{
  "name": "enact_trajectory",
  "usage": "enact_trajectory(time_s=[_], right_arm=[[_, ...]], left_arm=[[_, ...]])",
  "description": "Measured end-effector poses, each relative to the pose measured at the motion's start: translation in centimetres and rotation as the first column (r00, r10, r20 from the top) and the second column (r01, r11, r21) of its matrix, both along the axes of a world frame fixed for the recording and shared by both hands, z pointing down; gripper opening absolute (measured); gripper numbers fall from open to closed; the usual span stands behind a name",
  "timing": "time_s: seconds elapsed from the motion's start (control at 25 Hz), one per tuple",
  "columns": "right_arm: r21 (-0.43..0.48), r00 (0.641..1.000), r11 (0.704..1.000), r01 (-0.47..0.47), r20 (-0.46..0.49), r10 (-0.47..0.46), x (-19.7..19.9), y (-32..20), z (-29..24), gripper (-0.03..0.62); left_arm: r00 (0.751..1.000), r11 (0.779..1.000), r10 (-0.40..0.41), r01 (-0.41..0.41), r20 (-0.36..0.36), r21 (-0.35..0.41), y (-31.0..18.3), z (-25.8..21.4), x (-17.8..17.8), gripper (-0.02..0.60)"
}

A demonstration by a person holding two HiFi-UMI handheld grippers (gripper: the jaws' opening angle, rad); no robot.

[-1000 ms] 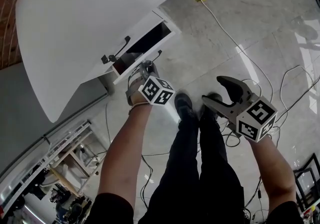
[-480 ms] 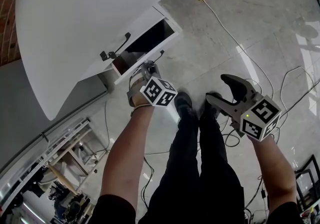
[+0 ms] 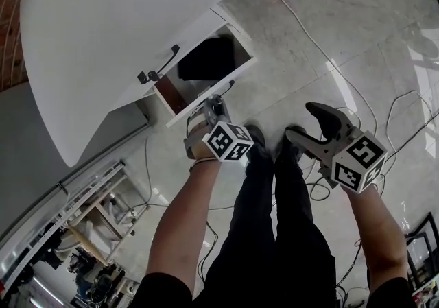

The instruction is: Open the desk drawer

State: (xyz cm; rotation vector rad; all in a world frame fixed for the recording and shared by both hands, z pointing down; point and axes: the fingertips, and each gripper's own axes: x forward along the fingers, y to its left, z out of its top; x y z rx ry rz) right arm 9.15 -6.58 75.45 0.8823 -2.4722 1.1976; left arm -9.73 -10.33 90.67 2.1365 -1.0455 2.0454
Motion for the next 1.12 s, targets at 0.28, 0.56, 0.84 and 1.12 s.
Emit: enact_trajectory(time_s=[0.28,0.56,0.84,1.12], right_arm=[[-0.002,1.000,1.000,-0.005,0.015,0.005,-0.4,-0.8,0.1,0.325],[-0.018,1.000,1.000,-0.005,0.014,0.005,-0.5,-0.6,0.7,0.325],[-0.019,1.000,1.000,0.005,0.028,-0.005,-1.2,-0.9,0.7,0.325],[-0.031,1.000,0.999,0.012,0.014,-0.012,-0.5,0.1,1.2,0.325]], left_arm=[[1.000,1.000,-0.005,0.005,-0.004,0.009,1.5,0.2,0.8,0.017],[1.000,1.000,-0.009,0.009,-0.014,0.006,2.2,-0.1,1.3,0.017],[1.000,1.000,0.000,0.000,-0.020,0.011,3.7,0.3,1.7,0.018],[1.000,0.999,0.003,-0.002,-0.005,0.044,4.0,1.3,2.0,0.017]])
